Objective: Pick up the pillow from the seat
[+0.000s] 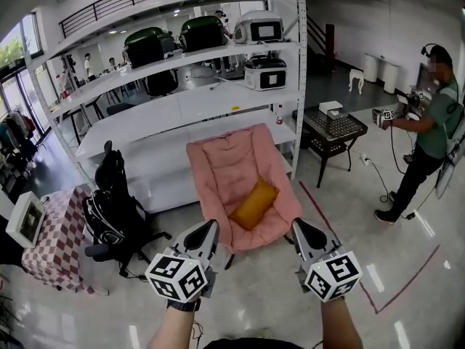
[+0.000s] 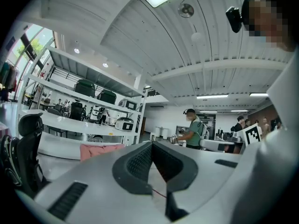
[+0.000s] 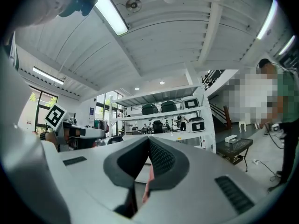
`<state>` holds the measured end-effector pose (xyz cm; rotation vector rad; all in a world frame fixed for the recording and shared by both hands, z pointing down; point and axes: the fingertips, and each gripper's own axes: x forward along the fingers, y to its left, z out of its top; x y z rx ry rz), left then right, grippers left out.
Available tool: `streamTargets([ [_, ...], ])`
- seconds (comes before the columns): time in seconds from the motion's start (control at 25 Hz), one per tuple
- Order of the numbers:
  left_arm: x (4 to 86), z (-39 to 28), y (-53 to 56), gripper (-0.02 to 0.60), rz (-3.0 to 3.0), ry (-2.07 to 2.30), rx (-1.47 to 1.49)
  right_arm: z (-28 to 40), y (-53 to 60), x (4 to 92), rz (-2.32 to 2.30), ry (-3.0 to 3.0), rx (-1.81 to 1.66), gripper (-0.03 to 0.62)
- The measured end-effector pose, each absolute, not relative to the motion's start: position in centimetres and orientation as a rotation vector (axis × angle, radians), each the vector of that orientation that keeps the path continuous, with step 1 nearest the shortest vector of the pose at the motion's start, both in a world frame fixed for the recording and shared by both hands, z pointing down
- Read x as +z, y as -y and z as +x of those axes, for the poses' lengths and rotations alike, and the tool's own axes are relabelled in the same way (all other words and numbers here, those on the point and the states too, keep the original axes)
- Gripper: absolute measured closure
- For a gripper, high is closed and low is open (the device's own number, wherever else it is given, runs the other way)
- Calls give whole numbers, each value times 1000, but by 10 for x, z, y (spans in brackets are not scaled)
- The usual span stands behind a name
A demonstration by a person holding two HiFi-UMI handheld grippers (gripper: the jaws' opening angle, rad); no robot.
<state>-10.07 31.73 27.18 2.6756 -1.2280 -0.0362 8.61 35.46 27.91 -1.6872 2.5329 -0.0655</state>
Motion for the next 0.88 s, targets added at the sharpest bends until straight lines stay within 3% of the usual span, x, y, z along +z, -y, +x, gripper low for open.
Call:
streamTargets([
  [0.4,280,-65,-298,577,2683,1208,-19,132,-346,287,-1707,-2473,-122,591],
  [0.88,312,-53,-210,576,2670,1170,-2,137,-266,317,-1774,-2503,-164,589],
])
